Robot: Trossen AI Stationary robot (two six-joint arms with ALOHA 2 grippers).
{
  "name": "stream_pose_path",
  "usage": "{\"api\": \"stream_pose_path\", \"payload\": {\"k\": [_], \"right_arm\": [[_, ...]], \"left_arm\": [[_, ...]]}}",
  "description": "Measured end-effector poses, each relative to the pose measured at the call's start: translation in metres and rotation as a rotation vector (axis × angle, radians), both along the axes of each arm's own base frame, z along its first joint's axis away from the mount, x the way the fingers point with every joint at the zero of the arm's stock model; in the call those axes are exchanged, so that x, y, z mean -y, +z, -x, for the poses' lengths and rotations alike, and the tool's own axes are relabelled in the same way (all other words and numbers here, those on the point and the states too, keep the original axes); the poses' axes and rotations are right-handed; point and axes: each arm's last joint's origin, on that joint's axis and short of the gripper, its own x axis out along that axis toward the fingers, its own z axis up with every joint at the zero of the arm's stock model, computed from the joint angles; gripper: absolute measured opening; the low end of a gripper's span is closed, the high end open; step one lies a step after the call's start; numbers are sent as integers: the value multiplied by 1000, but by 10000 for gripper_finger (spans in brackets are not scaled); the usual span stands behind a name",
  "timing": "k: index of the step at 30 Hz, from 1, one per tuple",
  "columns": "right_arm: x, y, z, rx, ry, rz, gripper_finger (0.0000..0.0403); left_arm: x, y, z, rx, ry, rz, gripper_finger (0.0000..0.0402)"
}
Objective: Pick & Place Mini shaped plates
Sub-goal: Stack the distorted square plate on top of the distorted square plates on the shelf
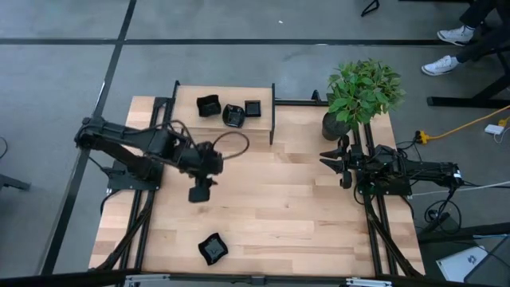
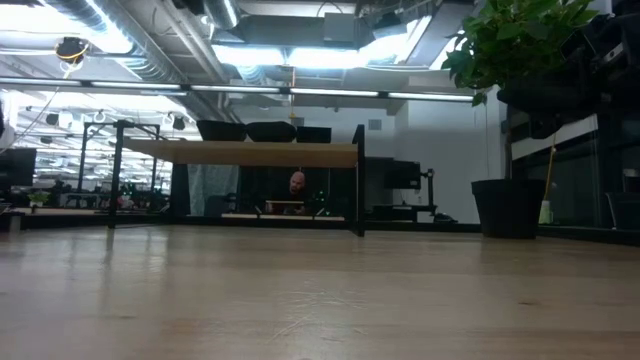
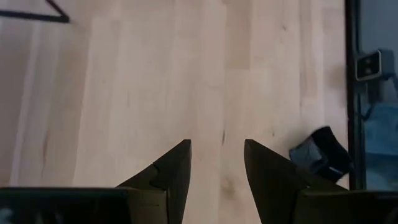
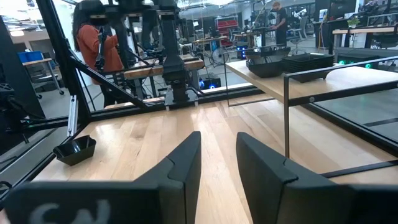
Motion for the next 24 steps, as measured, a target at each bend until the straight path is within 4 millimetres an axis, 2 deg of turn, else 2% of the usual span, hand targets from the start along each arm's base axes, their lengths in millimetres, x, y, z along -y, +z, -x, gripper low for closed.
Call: {"api": "stream_pose_path", "payload": {"k": [8,13,18,24], "right_arm": [[0,0,0,0,0,0,103],[0,0,0,0,0,0,103],[0,0,0,0,0,0,103],[0,0,0,0,0,0,103]], "left_arm": [[37,0,11,10,-137,-32,143],[53,-1,17,23,-183,-58,143],[64,-17,19,1,-153,-48,143],[73,-52,24,-83,-191,-28,143]]}}
